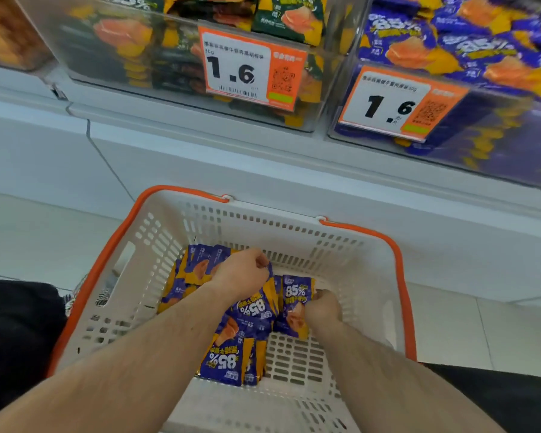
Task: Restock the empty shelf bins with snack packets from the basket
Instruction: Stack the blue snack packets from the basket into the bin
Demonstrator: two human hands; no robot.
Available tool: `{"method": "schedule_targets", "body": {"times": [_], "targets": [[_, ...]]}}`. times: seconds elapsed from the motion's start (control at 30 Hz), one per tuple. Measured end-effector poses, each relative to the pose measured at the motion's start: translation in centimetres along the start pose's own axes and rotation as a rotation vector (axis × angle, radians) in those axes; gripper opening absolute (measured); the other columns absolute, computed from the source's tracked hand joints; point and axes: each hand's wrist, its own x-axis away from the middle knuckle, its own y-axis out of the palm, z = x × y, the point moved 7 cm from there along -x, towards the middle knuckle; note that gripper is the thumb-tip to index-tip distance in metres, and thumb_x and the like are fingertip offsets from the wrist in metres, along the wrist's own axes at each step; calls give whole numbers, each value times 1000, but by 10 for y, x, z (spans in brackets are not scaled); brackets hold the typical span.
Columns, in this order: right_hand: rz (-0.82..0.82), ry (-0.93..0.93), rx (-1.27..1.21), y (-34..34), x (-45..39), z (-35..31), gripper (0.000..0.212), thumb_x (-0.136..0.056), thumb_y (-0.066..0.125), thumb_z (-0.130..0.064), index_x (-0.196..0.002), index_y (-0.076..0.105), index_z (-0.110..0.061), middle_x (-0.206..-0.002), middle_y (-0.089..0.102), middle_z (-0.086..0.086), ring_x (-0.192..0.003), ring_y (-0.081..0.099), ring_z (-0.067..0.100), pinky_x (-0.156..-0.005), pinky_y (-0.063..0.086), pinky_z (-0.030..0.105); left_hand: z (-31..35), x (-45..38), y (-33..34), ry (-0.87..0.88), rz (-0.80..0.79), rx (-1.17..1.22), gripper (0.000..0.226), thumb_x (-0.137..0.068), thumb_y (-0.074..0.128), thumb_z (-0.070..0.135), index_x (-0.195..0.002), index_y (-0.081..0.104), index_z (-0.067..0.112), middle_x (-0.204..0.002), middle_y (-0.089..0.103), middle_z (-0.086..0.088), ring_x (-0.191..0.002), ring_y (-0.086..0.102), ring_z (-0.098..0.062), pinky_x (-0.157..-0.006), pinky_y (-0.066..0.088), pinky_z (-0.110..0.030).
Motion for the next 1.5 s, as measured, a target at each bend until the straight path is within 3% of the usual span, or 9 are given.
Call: {"method": "schedule_targets", "body": {"times": [0.33, 0.5, 0.8, 0.97, 1.07, 1.17, 1.27, 1.4, 1.5], "targets": [[58, -437, 29, -81, 62, -89, 15, -77, 53, -14, -84, 66, -9, -81, 71, 8, -80, 67, 24, -64, 49, 33, 30, 32, -22, -29, -17, 373, 53, -93, 61, 35, -138, 43, 11, -96, 56, 2, -86, 56, -12, -85, 44, -34], [125, -535, -211, -125, 103, -128, 15, -81, 54, -3, -78, 61, -16, -84, 71, 12, -80, 69, 32, -74, 57, 49, 82, 66, -43, 259, 12, 593, 16, -91, 62, 6, -93, 67, 21, -91, 74, 2, -81, 68, -14, -73, 51, -24], [279, -823, -431, -191, 198, -171, 22, -91, 58, 0, -85, 54, -21, -75, 62, -2, -56, 56, 5, -47, 40, 15, 159, 109, -108, 537, 192, 809, 24, -90, 62, 0, -92, 67, 23, -92, 76, 3, -88, 72, -18, -88, 56, -48], [416, -860, -583, -244, 228, -202, 34, -90, 54, 6, -84, 61, -26, -86, 67, 2, -72, 61, 15, -62, 50, 24, 202, 133, -158, 847, 543, 511, 18, -89, 61, 22, -101, 63, 35, -102, 69, 9, -96, 63, -13, -88, 52, -38], [493, -831, -602, -285, 221, -231, 27, -88, 57, 0, -88, 61, -26, -101, 68, 4, -88, 66, 19, -67, 53, 28, 224, 130, -177, 875, 837, -31, 55, -85, 57, 41, -137, 47, 25, -138, 49, 5, -128, 43, -19, -107, 31, -39], [480, -744, -636, -307, 202, -257, 19, -83, 67, -9, -98, 64, -20, -104, 68, 5, -91, 68, 22, -72, 58, 32, 227, 100, -176, 667, 825, -369, 79, -91, 53, 47, -153, 14, 20, -158, 18, 4, -146, 11, -18, -118, 1, -44], [433, -689, -541, -309, 197, -275, 15, -94, 54, -4, -105, 61, -11, -93, 63, 6, -73, 58, 11, -57, 47, 17, 221, 84, -166, 621, 864, -544, 80, -91, 51, 45, -154, 11, 18, -158, 21, 1, -149, 7, -23, -117, -11, -46], [360, -698, -391, -293, 194, -298, 25, -94, 50, 3, -116, 62, 4, -77, 61, 4, -52, 51, 4, -40, 40, 10, 220, 82, -166, 626, 908, -515, 81, -88, 56, 41, -154, 17, 17, -155, 28, 0, -148, 10, -25, -117, -12, -46], [391, -692, -163, -279, 192, -312, 28, -93, 53, -3, -119, 63, 1, -100, 67, 11, -73, 57, 15, -67, 49, 15, 220, 81, -164, 674, 926, -518, 83, -75, 70, 36, -147, 38, 12, -143, 47, -5, -142, 31, -30, -116, 0, -47]]}}
